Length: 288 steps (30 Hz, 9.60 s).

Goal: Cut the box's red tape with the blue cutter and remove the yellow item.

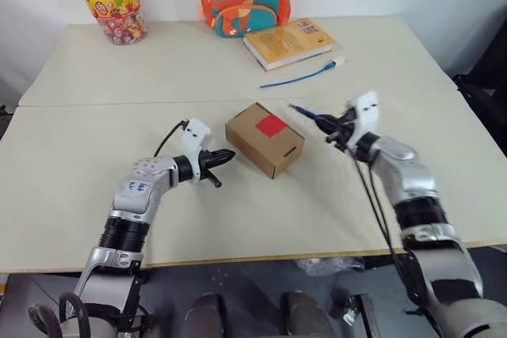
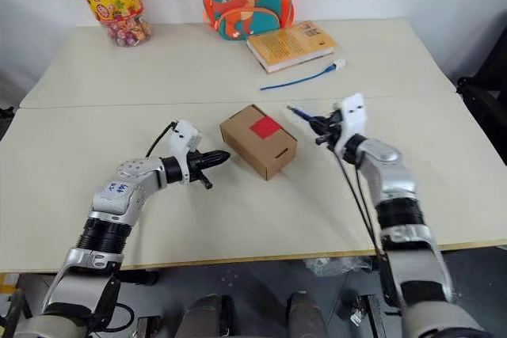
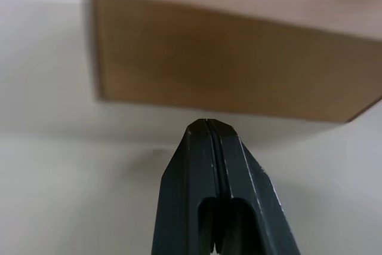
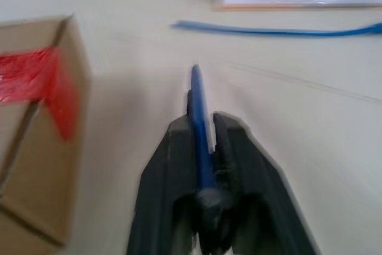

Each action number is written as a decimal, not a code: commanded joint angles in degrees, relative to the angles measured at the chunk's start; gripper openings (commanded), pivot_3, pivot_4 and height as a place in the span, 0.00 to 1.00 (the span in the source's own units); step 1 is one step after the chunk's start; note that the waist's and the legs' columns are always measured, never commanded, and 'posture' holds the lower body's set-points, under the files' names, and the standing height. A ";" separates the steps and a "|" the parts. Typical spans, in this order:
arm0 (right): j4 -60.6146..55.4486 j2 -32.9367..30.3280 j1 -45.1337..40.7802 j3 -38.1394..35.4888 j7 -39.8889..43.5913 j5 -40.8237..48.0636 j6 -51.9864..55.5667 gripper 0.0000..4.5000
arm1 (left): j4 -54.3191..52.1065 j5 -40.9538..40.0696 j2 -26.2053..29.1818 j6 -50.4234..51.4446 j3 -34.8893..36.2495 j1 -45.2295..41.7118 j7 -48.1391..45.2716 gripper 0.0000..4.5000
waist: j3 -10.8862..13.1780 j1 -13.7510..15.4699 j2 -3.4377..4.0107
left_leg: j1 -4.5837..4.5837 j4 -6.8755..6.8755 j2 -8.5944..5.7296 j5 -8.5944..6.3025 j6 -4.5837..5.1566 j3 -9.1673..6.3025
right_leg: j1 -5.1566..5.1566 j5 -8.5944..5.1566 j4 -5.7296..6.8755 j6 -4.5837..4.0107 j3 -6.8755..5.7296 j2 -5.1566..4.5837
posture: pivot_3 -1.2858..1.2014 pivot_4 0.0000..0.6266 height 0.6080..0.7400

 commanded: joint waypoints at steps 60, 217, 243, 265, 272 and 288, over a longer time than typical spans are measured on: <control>-52.82 -15.42 -4.49 -5.63 -3.85 20.14 70.67 0.04 | -9.53 -1.30 1.92 7.75 -5.64 -3.73 -5.86 0.00 | 0.08 0.59 -0.03 | -0.21 0.10 0.00 0.00 0.05 0.40 | -0.60 0.03 0.12 0.02 0.30 -0.07 | 0.52 0.24 1.00; -36.58 -24.06 -23.11 22.68 20.63 13.24 72.64 0.04 | -11.41 7.07 2.89 12.05 -17.63 -3.98 -6.12 0.00 | -0.02 0.52 -0.03 | -0.07 0.09 0.00 -0.02 0.08 0.45 | -0.50 0.03 0.11 0.02 0.33 -0.07 | 0.52 0.24 1.00; -21.80 -24.43 -42.48 46.52 39.50 9.75 81.11 0.04 | -9.68 11.97 2.22 14.21 -22.61 -1.88 -6.50 0.00 | -0.48 1.64 -0.24 | -0.03 0.17 0.00 -0.16 0.16 0.50 | -0.47 0.02 0.09 0.01 0.31 -0.07 | 0.52 0.24 1.00; -35.50 -38.77 -31.69 40.25 41.08 14.36 82.65 0.04 | -10.13 11.34 2.52 14.16 -21.29 -0.98 -6.31 0.00 | -0.85 1.75 -0.51 | 0.08 0.16 0.01 -0.26 0.22 0.46 | -0.34 -0.01 -0.01 -0.05 0.30 -0.09 | 0.52 0.24 1.00; -29.28 -43.52 -23.29 18.46 40.75 16.06 70.69 0.04 | -12.16 6.77 1.12 10.49 -15.08 -0.75 -7.51 0.00 | -0.85 1.66 -0.51 | 0.21 0.14 0.02 -0.31 0.24 0.49 | -0.18 -0.01 -0.11 -0.06 0.28 -0.09 | 0.52 0.24 1.00; -11.07 -25.53 16.64 -18.24 9.51 1.66 5.87 0.04 | -17.23 -9.28 9.16 6.14 3.73 2.04 -18.65 0.00 | -0.07 0.35 0.21 | 0.15 0.25 -0.01 -0.38 0.31 0.64 | -0.05 0.12 -0.44 0.21 0.25 -0.16 | 0.52 0.24 1.00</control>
